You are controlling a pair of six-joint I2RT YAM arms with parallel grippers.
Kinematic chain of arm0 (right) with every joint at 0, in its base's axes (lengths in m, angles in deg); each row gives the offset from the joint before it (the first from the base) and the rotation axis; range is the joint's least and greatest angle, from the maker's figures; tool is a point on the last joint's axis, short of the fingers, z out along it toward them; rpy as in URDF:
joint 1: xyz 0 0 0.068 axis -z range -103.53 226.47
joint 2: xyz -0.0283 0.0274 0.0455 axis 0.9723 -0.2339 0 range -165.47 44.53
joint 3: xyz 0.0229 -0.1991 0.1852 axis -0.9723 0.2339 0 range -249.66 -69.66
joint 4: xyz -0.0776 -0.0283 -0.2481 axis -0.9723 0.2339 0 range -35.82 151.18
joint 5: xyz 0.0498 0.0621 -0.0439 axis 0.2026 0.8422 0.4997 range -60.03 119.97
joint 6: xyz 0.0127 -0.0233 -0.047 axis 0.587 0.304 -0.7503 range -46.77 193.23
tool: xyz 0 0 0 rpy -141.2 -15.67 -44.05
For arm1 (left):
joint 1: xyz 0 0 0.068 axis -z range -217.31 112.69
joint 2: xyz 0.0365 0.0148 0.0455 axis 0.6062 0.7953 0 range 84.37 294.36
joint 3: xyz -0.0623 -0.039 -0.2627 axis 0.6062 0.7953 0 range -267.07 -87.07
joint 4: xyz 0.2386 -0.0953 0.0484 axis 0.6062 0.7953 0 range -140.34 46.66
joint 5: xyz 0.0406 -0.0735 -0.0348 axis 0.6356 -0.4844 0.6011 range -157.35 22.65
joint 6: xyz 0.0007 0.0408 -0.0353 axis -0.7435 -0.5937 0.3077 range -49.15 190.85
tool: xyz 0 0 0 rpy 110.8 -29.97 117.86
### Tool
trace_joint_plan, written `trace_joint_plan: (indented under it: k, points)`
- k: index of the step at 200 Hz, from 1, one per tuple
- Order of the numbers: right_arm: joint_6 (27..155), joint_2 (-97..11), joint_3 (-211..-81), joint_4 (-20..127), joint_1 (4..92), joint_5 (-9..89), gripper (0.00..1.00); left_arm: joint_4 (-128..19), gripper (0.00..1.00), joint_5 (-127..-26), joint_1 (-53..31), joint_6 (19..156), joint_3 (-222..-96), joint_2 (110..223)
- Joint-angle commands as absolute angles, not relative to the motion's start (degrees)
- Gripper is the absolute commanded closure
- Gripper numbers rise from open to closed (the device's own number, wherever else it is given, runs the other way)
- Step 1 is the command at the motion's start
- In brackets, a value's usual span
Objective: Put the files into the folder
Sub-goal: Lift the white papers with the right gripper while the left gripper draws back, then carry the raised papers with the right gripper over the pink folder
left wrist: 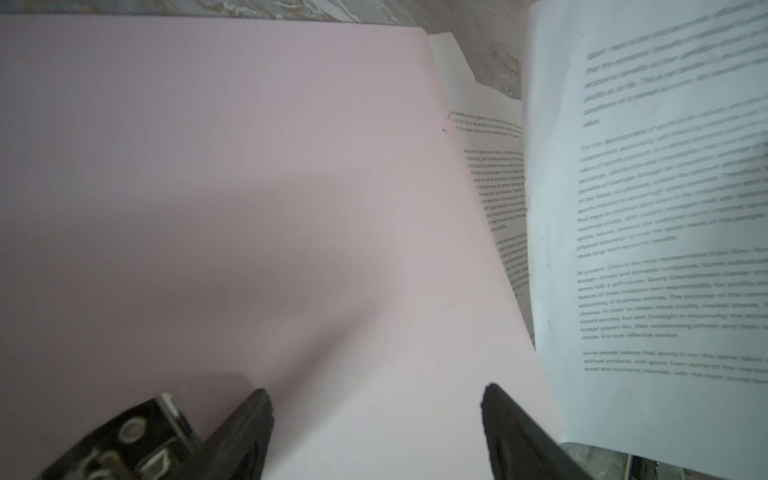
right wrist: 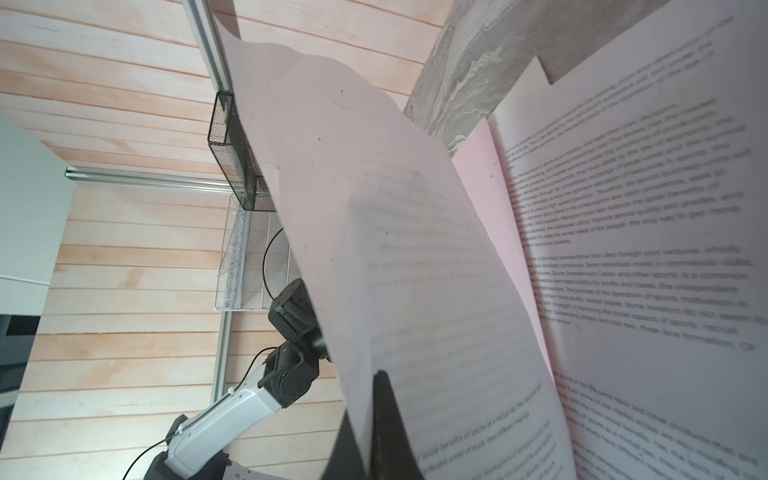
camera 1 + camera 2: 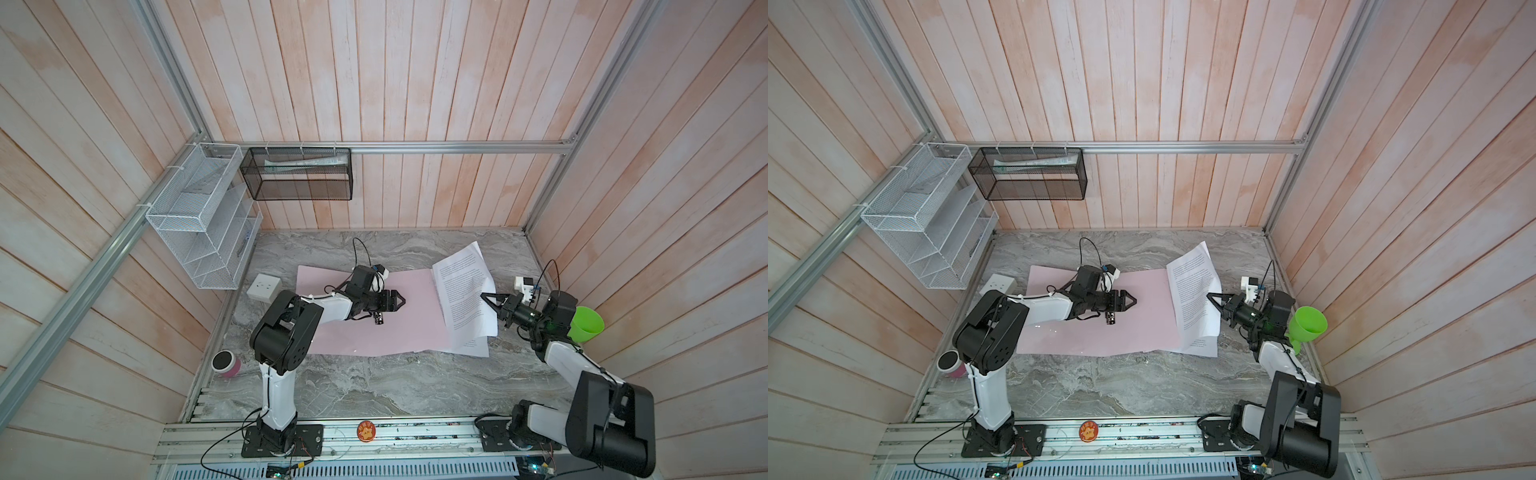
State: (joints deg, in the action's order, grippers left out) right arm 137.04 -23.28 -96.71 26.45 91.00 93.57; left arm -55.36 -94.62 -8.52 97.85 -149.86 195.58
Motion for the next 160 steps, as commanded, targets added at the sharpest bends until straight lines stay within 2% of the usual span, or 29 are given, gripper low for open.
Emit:
trace_joint_plan:
  k: [1,23,67,108,160]
  points:
    - [137.5,-19.0,-103.3,32.0,89.5,90.7,1.0,-54.4,0.19,-95.9,-9.9,100.6,-150.6,190.0]
    - [135.0,-17.8,-108.7,37.7,87.8,88.2,1.0,-53.6,0.19,-94.6,-11.3,102.2,-150.3,184.8]
    - [134.4,-22.8,-115.8,35.9,79.5,83.9,1.0,-45.6,0.15,-87.7,-17.7,100.6,-150.6,175.8]
    - [128.7,-34.4,-124.5,35.3,67.5,77.6,1.0,-48.0,0.14,-86.2,-27.5,102.6,-140.1,167.7]
    - [125.9,-50.8,-131.0,30.4,58.4,75.1,1.0,-42.9,0.12,-80.4,-30.6,102.7,-130.9,161.2]
